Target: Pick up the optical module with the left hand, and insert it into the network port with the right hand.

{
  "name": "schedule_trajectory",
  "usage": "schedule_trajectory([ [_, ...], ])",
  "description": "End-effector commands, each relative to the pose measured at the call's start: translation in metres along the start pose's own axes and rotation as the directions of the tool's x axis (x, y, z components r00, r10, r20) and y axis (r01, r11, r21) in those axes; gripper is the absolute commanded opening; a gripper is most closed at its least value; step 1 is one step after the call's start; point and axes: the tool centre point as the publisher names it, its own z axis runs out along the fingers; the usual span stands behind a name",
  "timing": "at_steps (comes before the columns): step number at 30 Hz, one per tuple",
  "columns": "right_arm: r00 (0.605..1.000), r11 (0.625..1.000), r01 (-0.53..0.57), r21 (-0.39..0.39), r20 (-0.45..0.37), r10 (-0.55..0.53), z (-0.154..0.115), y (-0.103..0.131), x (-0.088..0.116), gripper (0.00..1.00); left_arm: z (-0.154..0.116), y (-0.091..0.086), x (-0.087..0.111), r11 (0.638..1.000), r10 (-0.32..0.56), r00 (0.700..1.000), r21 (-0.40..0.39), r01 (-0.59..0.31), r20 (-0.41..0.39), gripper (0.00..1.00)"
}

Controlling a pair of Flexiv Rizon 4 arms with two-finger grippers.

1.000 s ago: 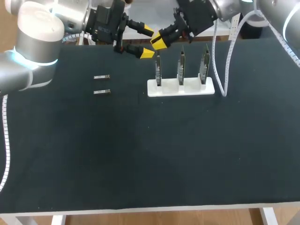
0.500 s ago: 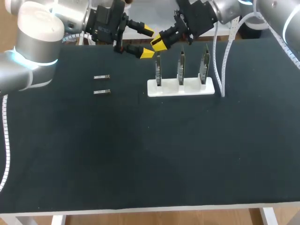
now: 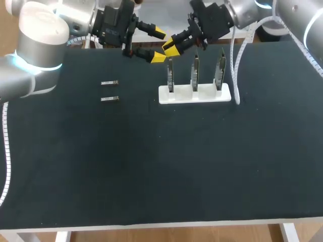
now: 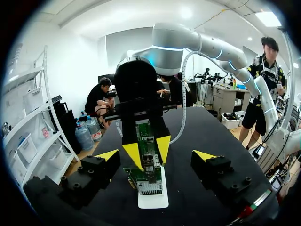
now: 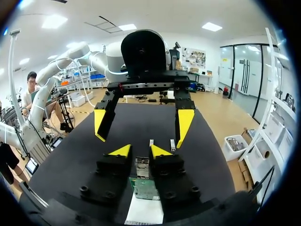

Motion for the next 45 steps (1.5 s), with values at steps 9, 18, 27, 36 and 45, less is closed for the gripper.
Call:
schedule_trajectory([
  [9,1.000,0.991,-0.001,-0.137,0.001,0.001,-0.001,-0.008,0.000,1.00,0.001,0.003,-0.001,1.000,-0.001,1.000,0.006,0.001,-0.005,1.00],
  [18,1.000,0.991,-0.001,-0.137,0.001,0.001,-0.001,-0.008,0.000,1.00,0.001,0.003,-0.001,1.000,-0.001,1.000,0.006,0.001,-0.005,1.00],
  [27,1.000,0.992,0.015,-0.121,0.021,-0.012,-0.010,-0.005,-0.004,1.00,0.001,0.003,-0.001,1.000,-0.001,1.000,0.006,0.001,-0.005,1.00],
  [36,1.000,0.993,0.014,-0.115,0.003,-0.014,-0.014,-0.004,-0.004,1.00,0.001,0.003,-0.001,1.000,-0.001,1.000,0.006,0.001,-0.005,1.00],
  [45,1.000,0.993,0.014,-0.115,0.003,-0.014,-0.014,-0.004,-0.004,1.00,0.001,0.003,-0.001,1.000,-0.001,1.000,0.006,0.001,-0.005,1.00],
])
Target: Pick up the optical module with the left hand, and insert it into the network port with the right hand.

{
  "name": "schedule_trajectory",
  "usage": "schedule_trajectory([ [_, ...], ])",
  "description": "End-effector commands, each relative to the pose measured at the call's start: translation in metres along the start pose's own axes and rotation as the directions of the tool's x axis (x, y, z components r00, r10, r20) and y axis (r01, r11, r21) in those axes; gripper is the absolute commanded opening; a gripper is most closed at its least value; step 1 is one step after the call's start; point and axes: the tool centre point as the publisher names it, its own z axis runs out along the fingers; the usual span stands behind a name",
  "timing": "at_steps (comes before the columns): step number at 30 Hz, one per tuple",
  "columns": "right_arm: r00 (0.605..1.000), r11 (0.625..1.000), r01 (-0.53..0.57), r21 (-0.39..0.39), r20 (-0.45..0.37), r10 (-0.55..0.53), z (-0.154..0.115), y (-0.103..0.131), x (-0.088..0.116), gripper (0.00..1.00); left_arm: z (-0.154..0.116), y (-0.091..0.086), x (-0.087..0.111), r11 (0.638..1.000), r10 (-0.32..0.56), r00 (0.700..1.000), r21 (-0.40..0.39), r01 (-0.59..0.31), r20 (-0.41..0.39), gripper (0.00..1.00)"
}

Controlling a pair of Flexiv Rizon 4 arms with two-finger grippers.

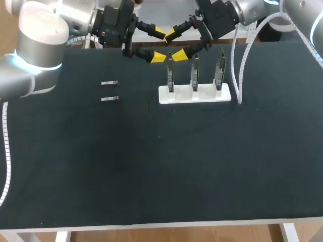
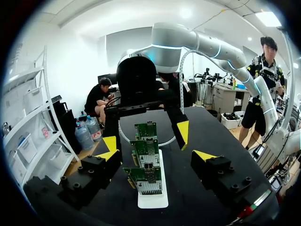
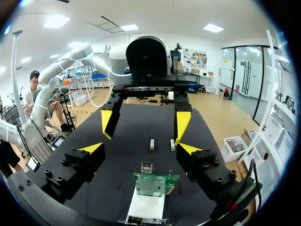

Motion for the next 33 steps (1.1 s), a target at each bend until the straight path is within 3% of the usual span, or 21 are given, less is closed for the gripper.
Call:
schedule_trajectory([
  [1,1.000,0.994,-0.001,-0.108,0.000,0.001,0.000,-0.007,-0.001,1.00,-0.001,0.003,0.001,1.000,0.001,1.000,-0.006,-0.001,0.000,1.00],
  [16,1.000,0.994,-0.001,-0.108,0.000,0.001,0.000,-0.007,-0.001,1.00,-0.029,0.000,0.019,0.998,-0.053,0.990,-0.024,0.050,-0.129,1.00],
  [26,1.000,0.994,-0.001,-0.108,0.000,0.001,0.000,-0.007,-0.001,1.00,-0.030,0.001,0.019,0.998,-0.061,0.990,-0.027,0.058,-0.130,1.00],
  [33,0.999,0.994,0.046,-0.101,0.000,-0.046,-0.002,-0.015,-0.013,1.00,-0.030,0.001,0.019,0.998,-0.061,0.990,-0.027,0.058,-0.130,1.00],
])
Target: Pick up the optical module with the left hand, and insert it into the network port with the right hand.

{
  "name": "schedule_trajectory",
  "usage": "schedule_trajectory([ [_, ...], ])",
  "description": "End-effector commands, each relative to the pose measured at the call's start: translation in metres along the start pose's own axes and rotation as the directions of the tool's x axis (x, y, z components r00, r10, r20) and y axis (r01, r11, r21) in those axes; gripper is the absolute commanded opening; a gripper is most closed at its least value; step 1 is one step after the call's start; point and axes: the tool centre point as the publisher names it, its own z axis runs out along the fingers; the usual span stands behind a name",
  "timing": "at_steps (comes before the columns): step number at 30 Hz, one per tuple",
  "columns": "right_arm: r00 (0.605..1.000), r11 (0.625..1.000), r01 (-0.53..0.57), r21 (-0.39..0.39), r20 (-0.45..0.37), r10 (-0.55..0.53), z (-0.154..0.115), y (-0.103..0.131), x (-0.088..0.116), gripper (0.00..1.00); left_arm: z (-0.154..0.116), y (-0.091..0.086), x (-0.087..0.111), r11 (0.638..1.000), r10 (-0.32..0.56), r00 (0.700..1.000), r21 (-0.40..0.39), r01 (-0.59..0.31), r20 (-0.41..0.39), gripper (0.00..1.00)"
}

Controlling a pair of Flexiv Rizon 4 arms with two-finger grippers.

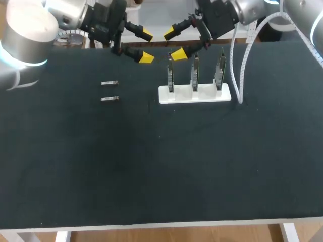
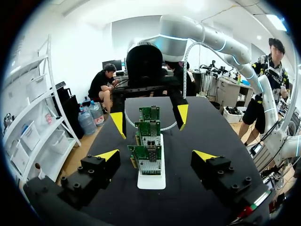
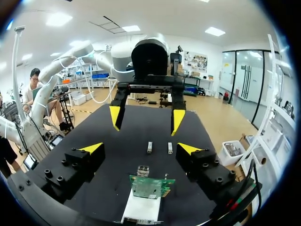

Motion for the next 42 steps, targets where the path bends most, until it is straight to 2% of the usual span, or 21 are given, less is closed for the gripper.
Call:
schedule_trajectory([
  [1,1.000,0.993,0.006,-0.115,-0.016,-0.008,0.000,-0.011,-0.006,1.00,0.000,0.001,-0.001,1.000,0.000,1.000,0.002,0.000,-0.005,1.00],
  [5,1.000,0.993,0.008,-0.117,-0.020,-0.010,0.000,-0.011,-0.006,1.00,0.000,0.001,-0.001,1.000,0.000,1.000,0.002,0.000,-0.005,1.00],
  [6,1.000,0.993,0.008,-0.117,-0.020,-0.010,0.000,-0.011,-0.006,0.71,0.000,0.001,-0.001,1.000,0.000,1.000,0.002,0.000,-0.005,1.00],
  [8,1.000,0.993,0.008,-0.117,-0.020,-0.010,0.000,-0.011,-0.006,0.00,0.000,0.001,-0.001,1.000,0.000,1.000,0.002,0.000,-0.005,1.00],
  [30,1.000,0.993,0.008,-0.117,-0.020,-0.010,0.000,-0.011,-0.006,0.00,0.000,0.001,-0.001,1.000,0.000,1.000,0.002,0.000,-0.005,1.00],
  [42,1.000,0.994,-0.017,-0.112,-0.009,0.016,0.002,-0.006,0.005,0.00,0.000,0.001,-0.001,1.000,0.000,1.000,0.002,0.000,-0.005,1.00],
])
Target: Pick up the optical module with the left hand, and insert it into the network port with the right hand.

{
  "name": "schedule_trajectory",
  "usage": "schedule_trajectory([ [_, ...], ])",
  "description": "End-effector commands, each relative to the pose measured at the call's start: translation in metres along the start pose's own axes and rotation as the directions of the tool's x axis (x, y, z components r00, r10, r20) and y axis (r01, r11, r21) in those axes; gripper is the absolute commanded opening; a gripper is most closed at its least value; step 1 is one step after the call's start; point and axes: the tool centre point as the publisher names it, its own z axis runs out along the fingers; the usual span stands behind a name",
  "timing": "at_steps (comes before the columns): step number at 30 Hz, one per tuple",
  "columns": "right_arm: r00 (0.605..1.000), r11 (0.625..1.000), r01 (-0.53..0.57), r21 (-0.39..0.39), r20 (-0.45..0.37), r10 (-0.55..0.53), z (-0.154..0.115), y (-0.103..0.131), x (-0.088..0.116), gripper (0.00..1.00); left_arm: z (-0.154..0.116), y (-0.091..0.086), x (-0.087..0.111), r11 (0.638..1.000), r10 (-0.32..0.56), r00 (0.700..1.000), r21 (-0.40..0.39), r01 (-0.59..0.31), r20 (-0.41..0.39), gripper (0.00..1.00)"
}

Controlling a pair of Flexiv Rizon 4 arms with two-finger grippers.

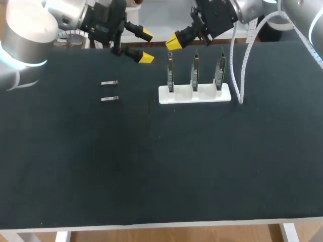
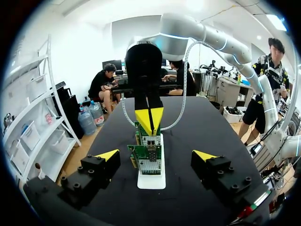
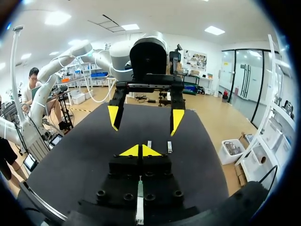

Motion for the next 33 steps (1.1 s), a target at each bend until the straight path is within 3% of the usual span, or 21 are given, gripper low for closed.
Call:
schedule_trajectory([
  [1,1.000,0.994,-0.006,-0.113,0.006,0.006,-0.001,-0.007,0.003,0.00,0.000,0.001,-0.001,1.000,-0.001,1.000,0.002,0.001,-0.005,1.00],
  [33,0.999,0.991,-0.039,-0.131,0.012,0.041,0.005,-0.007,0.018,0.00,0.000,0.001,-0.001,1.000,-0.001,1.000,0.002,0.001,-0.005,1.00],
])
